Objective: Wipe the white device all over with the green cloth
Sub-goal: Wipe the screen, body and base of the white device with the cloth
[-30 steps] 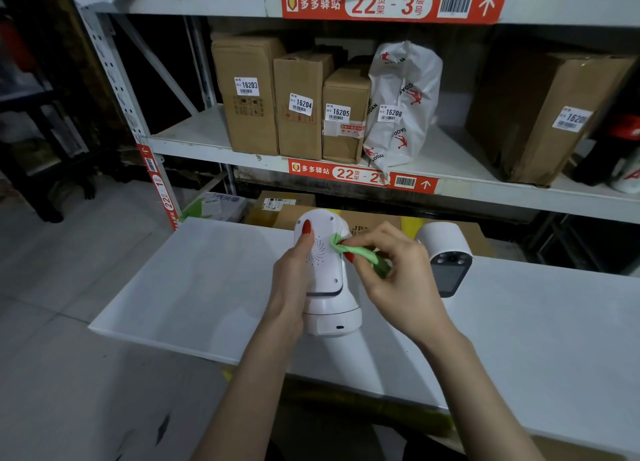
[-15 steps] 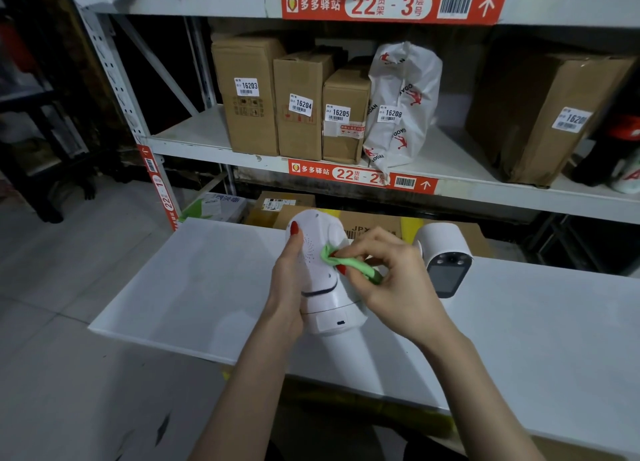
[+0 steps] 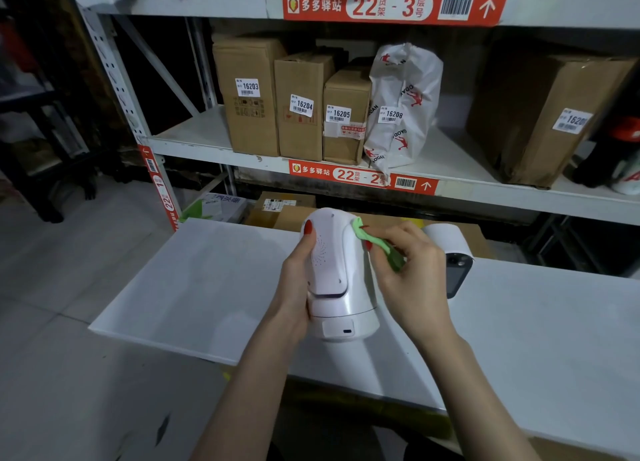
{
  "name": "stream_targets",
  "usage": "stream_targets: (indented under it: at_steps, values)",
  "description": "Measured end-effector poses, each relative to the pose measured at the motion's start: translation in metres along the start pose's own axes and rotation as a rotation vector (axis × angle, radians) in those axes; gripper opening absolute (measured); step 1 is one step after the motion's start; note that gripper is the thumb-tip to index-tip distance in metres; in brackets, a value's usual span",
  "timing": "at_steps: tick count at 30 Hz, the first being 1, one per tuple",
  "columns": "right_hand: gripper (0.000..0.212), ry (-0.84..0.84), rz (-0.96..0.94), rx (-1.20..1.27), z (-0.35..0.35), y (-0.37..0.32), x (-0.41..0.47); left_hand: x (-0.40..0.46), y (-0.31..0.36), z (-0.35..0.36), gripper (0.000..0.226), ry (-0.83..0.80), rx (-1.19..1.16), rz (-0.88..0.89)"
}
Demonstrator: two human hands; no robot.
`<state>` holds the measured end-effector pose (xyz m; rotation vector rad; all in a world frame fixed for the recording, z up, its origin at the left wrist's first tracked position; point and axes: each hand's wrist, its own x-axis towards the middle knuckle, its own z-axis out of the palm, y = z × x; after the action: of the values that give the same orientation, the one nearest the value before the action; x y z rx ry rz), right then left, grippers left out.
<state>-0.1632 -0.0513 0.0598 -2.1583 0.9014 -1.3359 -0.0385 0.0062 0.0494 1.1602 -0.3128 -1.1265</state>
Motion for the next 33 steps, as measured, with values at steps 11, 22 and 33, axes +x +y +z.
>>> stream_targets:
  at_steps: [11,22,33]
  values:
    - [0.029,-0.001,0.015,0.009,0.0,-0.003,0.0,-0.002,0.001,0.001,0.045,-0.011,0.044,-0.02]
    - [0.023,0.01,0.111,-0.081,0.004,0.005,0.001,-0.001,0.002,-0.001,0.036,-0.027,0.049,-0.005]
    - [0.024,-0.078,0.174,-0.107,0.003,0.011,-0.001,-0.002,0.0,-0.001,0.037,-0.043,0.012,-0.004]
